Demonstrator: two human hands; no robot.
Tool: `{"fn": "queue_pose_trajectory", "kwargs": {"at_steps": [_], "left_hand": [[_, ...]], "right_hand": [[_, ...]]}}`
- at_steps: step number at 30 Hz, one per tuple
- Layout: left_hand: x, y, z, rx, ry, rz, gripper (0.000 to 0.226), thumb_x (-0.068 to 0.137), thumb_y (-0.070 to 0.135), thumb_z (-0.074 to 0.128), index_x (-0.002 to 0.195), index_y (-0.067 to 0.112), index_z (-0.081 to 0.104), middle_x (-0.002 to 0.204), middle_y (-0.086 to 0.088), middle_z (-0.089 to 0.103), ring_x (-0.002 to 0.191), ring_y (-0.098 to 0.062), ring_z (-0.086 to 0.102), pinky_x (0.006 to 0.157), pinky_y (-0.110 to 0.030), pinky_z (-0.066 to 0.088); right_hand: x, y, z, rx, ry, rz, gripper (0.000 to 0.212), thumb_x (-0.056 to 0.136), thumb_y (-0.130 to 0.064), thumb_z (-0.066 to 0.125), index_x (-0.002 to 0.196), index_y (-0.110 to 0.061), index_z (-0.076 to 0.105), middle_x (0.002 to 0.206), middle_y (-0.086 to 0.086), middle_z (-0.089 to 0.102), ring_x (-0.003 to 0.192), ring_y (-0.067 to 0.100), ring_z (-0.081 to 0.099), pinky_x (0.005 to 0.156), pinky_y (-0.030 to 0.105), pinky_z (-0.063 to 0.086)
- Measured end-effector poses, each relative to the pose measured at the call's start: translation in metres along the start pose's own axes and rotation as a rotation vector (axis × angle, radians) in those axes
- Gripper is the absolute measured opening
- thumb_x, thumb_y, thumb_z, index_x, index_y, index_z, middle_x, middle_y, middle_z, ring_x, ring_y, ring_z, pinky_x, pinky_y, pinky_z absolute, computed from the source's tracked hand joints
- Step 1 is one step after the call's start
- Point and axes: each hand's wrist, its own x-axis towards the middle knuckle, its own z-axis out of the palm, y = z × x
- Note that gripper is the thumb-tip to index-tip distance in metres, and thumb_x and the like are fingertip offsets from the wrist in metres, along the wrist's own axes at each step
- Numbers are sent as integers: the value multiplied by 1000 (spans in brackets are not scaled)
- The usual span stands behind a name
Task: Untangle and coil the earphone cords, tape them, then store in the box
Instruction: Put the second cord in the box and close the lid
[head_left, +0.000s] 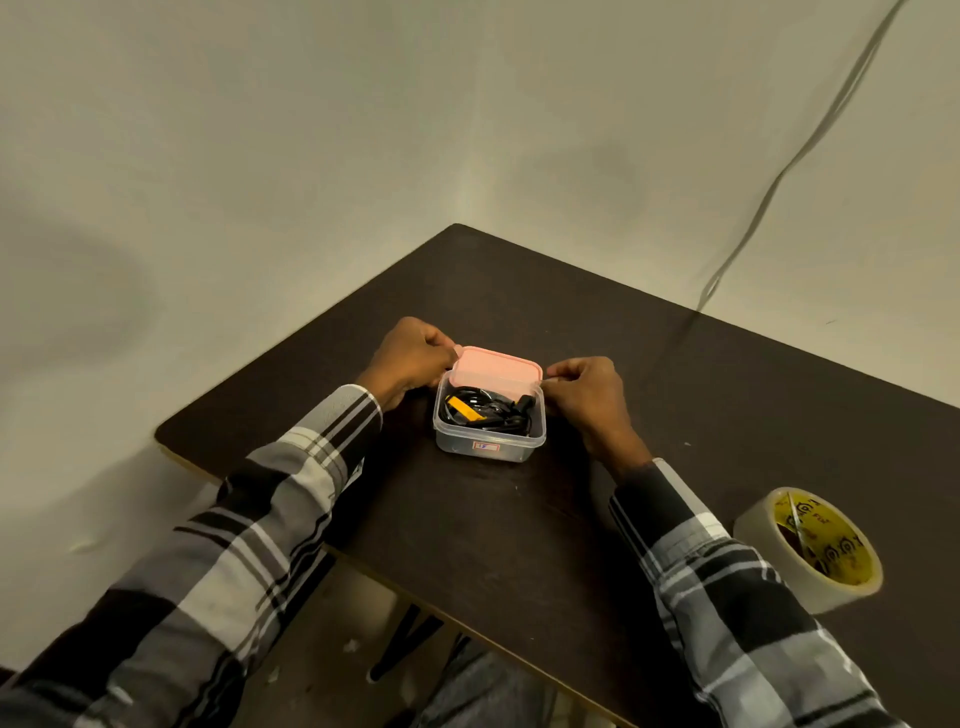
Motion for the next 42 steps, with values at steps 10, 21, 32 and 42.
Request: {"fn": "queue_pose_trajectory", "kwargs": {"at_steps": [10,21,32,42], "left_hand": [[-14,18,-10,-405,20,63,28,103,35,47,106,17,67,103,-3,72,92,-12,69,83,-28,56],[-67,13,-7,-512,233,65,11,81,-1,76,87,7,73,90,-13,74,81,-17,71,72,-26,60],[-85,-1,-5,21,375,164,9,81,17,76,89,15,79,88,0,76,80,-12,71,79,-36,60],[-86,-3,-8,54,263,165,21,84,9,70,104,13,75,107,-4,73,96,-13,67,85,-33,58]], "right_hand": [[-10,-32,-9,614,16,92,12,95,-11,63,98,-4,72,95,12,74,84,18,71,81,30,61],[-49,-29,-4,584,124,-9,34,87,5,68,119,-2,68,112,10,73,100,16,70,73,22,60],[-74,-25,6,62,147,-160,29,95,-17,65,123,-9,68,122,6,71,108,17,68,88,35,59],[-71,-17,4,157,65,-88,26,95,-9,63,121,-8,68,119,7,71,107,17,68,83,33,61]]}}
